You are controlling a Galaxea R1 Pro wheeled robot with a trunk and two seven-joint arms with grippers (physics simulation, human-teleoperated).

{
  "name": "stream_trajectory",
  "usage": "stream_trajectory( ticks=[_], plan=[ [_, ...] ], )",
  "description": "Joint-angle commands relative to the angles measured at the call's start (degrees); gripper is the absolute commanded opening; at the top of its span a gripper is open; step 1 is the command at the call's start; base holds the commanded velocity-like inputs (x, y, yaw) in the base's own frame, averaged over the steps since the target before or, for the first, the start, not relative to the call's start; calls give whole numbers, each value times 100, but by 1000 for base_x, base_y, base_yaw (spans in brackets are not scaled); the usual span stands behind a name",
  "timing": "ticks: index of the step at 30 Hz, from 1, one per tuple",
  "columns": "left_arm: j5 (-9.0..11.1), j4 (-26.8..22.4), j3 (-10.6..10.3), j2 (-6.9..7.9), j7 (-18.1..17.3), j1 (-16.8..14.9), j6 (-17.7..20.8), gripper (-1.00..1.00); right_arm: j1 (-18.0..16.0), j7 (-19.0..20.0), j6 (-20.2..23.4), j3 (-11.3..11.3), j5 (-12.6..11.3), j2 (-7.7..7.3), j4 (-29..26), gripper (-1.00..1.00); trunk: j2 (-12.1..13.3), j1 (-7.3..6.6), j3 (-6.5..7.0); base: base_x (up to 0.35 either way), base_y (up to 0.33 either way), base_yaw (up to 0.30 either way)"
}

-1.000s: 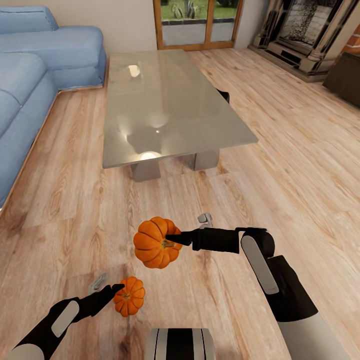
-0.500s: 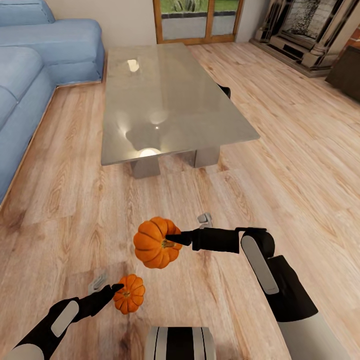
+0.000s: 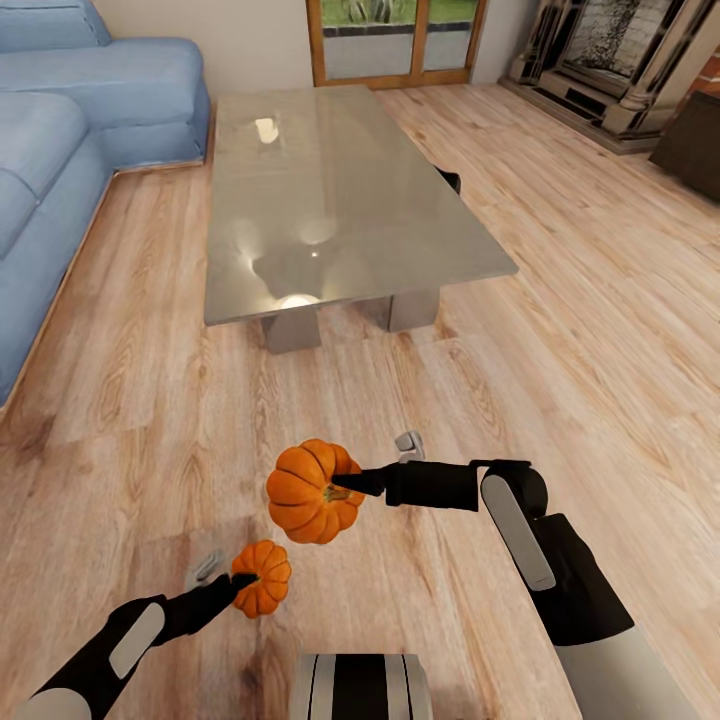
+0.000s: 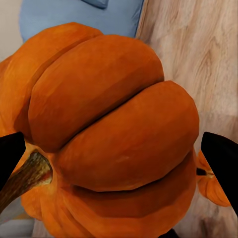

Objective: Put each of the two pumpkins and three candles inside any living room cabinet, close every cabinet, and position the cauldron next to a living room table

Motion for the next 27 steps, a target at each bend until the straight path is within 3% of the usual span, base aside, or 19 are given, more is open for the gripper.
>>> stream_trajectory(
  ticks=[1, 19, 21, 27],
  plan=[
    [27, -2, -57, 6, -4, -2, 12, 100, -3, 29, 18, 1, 12, -3, -1, -100, -1, -1, -3, -26, 0, 0],
    [36, -2, -104, 31, -29, -2, 12, 100, -3, 40, 18, 2, 9, -3, 2, -100, -1, -1, -3, -25, 0, 0],
    [59, -2, -92, 44, -118, -2, 12, 100, -3, 40, 18, 4, 11, -3, 2, -100, -1, -1, -3, 0, 0, 0],
    [10, 24, -64, 73, -894, -2, 6, 100, -3, 40, 18, 8, 10, -4, 0, -100, -1, -1, -3, 0, 0, 0]
  ],
)
